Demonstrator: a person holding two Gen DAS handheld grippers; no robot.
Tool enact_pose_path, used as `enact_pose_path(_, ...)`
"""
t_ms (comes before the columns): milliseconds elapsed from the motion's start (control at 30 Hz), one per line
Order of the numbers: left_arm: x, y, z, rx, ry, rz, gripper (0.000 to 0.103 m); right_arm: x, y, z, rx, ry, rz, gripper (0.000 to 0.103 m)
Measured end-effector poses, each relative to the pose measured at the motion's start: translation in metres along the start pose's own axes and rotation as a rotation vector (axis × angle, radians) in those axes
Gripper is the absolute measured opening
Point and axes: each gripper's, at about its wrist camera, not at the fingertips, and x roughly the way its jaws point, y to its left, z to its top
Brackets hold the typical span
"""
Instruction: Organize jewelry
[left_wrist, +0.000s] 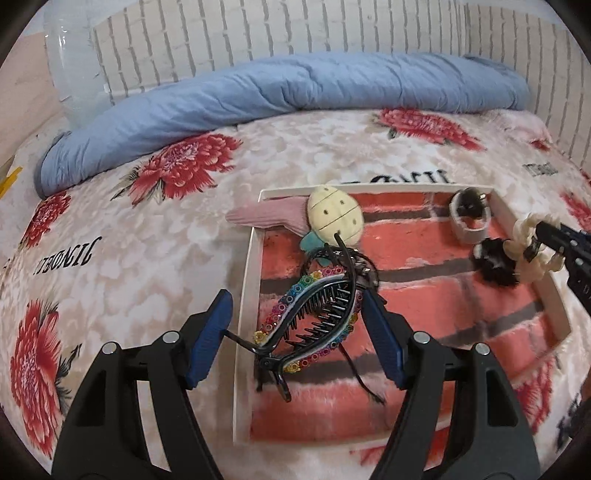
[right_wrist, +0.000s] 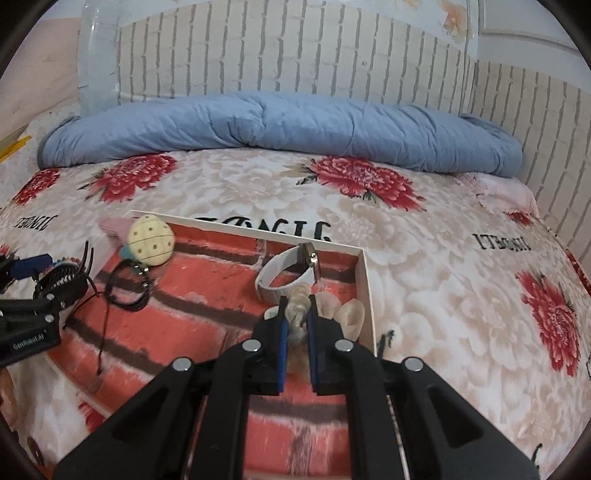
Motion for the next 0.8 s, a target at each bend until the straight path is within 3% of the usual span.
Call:
enact_pose_path(233, 0.039, 0.0, 0.01, 0.005, 0.069, 0.012, 0.07, 0.036, 0.004, 0.0, -0.034, 0.048, -0.019, 0.009)
enact_pose_path(567, 0.062, -0.003, 0.013, 0.042, 0.12, 0.059, 0.069, 0.063, -0.002, -0.005, -0.013, 0.121, 0.011, 0.01)
enact_pose_path(733, 0.057, 0.0, 0.015, 0.025, 0.111, 0.055, 0.072, 0.068, 0.002, -0.005, -0.052, 0.181, 0.012, 0.016)
enact_pose_path(800, 0.045, 0.001, 0.018, 0.024, 0.084, 0.053, 0.079, 0.067, 0.0, -0.005, -0.052, 0.195, 0.017, 0.023)
